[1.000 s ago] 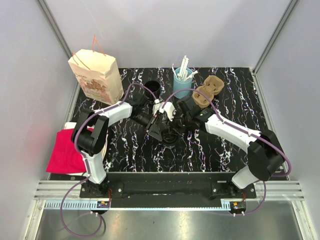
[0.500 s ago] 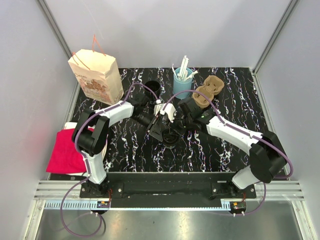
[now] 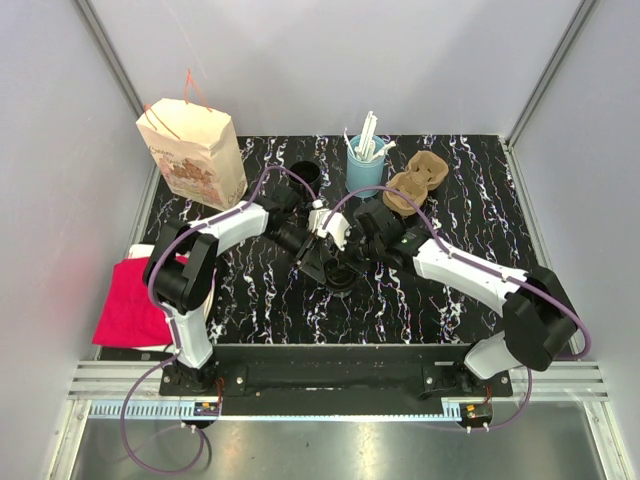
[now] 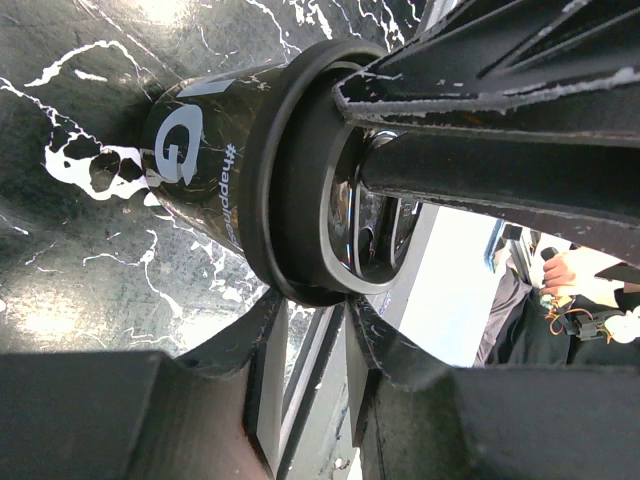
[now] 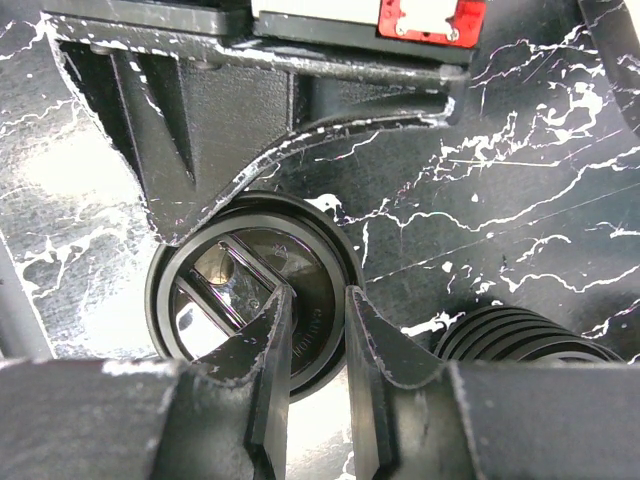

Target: Pack the takeout coffee

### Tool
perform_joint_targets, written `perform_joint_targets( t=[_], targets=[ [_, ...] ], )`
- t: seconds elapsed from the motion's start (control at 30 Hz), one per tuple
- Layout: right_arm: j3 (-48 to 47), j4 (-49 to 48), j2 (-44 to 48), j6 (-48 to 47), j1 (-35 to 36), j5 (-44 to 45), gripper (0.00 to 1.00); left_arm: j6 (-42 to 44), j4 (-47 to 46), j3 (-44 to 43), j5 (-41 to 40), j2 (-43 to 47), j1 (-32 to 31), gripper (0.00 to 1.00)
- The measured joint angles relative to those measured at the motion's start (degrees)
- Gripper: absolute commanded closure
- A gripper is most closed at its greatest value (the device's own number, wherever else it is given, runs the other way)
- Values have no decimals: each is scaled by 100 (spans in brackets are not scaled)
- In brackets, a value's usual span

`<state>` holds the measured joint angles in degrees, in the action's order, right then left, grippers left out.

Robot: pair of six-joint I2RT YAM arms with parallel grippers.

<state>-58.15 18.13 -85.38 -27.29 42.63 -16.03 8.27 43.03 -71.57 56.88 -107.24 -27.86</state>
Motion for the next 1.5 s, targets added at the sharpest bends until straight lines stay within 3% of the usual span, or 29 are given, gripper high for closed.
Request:
perform_joint_targets(
  t=[0.27, 0.67, 0.93, 1.3, 1.5],
  targets=[
    [68, -35, 98, -72, 20, 61, 80, 11, 17, -57, -79, 26, -42, 61],
    [-109, 249, 55, -153, 20, 149, 78, 824, 98, -319, -608, 177, -166, 39],
    [-184, 365, 39, -164, 20, 136, 70, 1036, 111, -439, -619, 208, 85, 36],
    [-501, 970, 33, -260, 22, 118, 26, 1333, 382, -664, -540, 809, 518, 17],
    [-780, 1158, 2, -284, 24, 144, 12, 1425, 492, -809, -531, 1119, 761, 9]
  ],
)
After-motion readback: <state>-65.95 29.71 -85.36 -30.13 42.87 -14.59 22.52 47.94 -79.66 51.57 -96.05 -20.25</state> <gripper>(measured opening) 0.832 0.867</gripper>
